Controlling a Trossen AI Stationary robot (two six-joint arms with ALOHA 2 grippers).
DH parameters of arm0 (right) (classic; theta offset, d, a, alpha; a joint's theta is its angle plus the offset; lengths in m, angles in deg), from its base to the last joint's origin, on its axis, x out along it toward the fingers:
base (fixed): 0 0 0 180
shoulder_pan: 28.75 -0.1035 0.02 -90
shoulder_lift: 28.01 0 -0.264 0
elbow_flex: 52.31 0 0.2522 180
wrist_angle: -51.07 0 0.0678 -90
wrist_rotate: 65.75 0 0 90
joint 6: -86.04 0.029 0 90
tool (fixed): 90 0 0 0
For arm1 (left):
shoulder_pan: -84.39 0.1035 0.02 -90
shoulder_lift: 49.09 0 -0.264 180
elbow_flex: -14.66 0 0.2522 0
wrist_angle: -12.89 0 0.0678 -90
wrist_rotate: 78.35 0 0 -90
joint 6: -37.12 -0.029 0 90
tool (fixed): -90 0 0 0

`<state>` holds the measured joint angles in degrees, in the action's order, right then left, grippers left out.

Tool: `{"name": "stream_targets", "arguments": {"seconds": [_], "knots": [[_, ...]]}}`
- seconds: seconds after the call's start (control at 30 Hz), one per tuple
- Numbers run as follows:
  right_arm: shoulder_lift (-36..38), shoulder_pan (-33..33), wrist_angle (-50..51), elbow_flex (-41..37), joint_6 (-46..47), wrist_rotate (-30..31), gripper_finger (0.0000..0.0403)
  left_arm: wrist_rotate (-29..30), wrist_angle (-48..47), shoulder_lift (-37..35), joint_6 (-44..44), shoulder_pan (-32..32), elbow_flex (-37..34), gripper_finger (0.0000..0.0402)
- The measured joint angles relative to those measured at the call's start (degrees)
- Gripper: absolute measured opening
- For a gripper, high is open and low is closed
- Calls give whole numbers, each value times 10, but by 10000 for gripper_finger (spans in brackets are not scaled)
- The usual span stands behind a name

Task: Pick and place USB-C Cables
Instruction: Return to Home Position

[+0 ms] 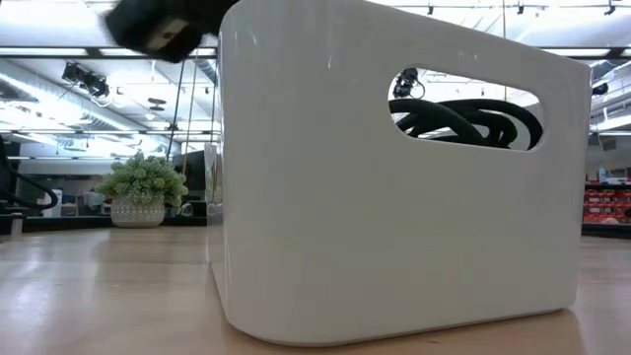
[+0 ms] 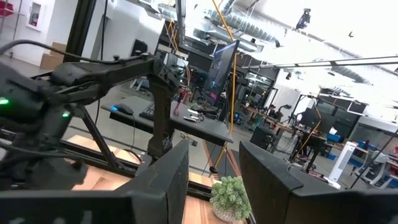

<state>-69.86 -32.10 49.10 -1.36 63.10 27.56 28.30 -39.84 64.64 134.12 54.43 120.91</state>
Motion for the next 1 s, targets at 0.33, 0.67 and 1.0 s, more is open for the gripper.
{"name": "stream_targets", "arguments": {"seconds": [0.33,0.67,1.0], "knots": [[0,0,5,0,7,-1,148,-6,-8,-45,-260,61,1,128],[0,-3,35,0,59,0,148,18,-5,-47,-630,158,1,128],[31,-3,171,0,127,31,148,19,56,-47,-943,239,1,128]]}}
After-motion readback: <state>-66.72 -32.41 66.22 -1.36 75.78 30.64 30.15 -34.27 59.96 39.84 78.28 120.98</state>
